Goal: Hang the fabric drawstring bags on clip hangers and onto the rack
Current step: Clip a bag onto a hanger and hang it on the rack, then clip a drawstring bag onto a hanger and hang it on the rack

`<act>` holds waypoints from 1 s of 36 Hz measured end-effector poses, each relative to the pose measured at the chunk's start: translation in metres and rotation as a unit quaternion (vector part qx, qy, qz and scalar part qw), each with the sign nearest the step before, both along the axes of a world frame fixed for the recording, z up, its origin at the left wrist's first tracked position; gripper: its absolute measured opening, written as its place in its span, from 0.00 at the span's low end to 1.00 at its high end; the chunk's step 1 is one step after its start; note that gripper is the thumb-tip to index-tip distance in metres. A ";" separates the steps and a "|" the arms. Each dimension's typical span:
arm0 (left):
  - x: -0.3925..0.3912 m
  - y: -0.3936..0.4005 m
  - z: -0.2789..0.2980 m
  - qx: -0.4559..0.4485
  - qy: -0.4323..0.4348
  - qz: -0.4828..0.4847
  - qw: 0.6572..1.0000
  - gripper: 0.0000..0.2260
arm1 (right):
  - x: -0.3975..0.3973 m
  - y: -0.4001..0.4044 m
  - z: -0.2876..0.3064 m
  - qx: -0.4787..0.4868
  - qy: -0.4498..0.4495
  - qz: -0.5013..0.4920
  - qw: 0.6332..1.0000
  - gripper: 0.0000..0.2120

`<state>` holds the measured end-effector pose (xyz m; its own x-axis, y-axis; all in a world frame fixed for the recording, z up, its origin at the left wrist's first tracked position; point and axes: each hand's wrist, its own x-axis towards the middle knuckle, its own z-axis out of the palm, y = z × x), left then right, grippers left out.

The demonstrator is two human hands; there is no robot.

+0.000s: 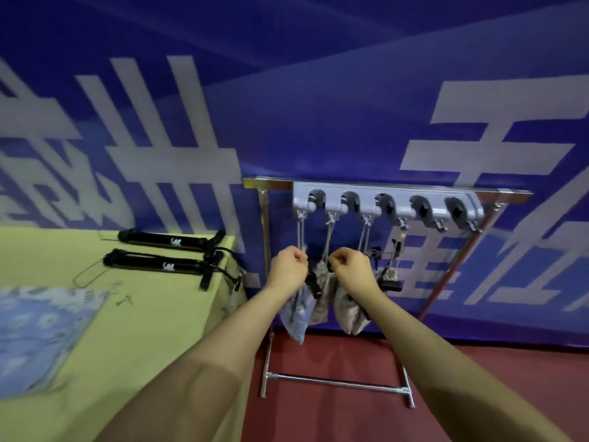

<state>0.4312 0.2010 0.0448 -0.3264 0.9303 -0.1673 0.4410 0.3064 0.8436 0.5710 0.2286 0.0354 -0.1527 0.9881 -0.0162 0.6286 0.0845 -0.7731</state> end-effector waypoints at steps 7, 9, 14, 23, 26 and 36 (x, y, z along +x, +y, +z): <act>-0.102 -0.037 -0.011 0.001 0.001 0.084 0.996 0.11 | -0.101 -0.023 0.003 -0.009 0.001 0.091 0.996 0.07; -0.132 -0.051 -0.011 0.001 -0.003 0.100 0.995 0.10 | -0.134 -0.030 0.001 -0.014 -0.007 0.116 0.993 0.08; -0.218 -0.080 -0.017 -0.007 -0.025 0.142 0.990 0.08 | -0.224 -0.050 -0.001 -0.014 -0.017 0.159 0.987 0.09; -0.373 -0.130 -0.042 -0.057 0.003 0.182 0.982 0.09 | -0.387 -0.077 -0.028 -0.047 -0.039 0.216 0.975 0.09; -0.413 -0.145 -0.055 -0.098 0.019 0.172 0.980 0.09 | -0.424 -0.085 -0.044 -0.063 -0.040 0.226 0.971 0.09; -0.482 -0.159 -0.107 -0.177 0.135 0.070 0.972 0.20 | -0.507 -0.105 -0.101 -0.108 -0.148 0.335 0.924 0.16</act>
